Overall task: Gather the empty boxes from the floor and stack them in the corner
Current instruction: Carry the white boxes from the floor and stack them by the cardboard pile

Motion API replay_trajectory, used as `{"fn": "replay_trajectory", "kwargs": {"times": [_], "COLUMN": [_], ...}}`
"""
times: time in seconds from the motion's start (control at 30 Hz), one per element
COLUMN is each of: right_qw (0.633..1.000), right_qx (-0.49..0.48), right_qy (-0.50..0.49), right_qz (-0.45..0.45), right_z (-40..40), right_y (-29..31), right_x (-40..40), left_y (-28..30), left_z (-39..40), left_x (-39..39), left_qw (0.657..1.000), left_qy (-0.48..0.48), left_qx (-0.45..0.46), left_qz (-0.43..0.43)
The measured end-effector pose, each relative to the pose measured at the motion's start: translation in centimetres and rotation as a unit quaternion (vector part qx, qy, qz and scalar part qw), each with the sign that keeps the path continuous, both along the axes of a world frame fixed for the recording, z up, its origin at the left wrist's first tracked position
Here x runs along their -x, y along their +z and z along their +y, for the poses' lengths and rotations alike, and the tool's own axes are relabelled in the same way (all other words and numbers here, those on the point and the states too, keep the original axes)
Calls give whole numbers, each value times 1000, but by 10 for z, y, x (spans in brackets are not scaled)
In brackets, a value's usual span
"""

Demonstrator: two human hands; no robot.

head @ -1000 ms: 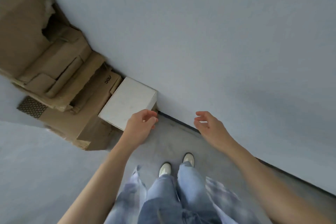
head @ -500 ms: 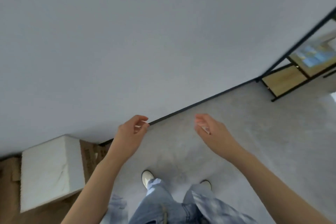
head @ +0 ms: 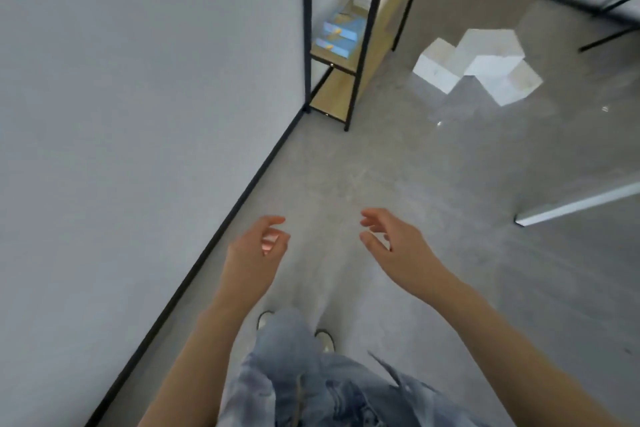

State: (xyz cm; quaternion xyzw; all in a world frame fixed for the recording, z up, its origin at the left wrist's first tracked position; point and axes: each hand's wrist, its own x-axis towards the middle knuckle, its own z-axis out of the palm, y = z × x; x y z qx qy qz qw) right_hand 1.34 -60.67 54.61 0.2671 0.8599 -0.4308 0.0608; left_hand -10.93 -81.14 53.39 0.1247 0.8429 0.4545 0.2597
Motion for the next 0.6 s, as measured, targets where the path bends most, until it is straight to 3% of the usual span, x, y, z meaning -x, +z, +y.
{"fn": "replay_trajectory", "kwargs": {"times": [0.37,0.6], "right_qw": [984,962], "right_qx": [-2,-2], "right_qy": [-175,-273], "right_qz": [-24,-8], "right_z": [189,321], "right_y": [-23,-19], "right_x": [41,99], "left_y": [-13,-2], "left_z": [198,398], "left_x": [128,222], "left_qw": [985,950], "left_qy": [-158,-300], "left_qx": [63,78], "left_qz": [-5,34]}}
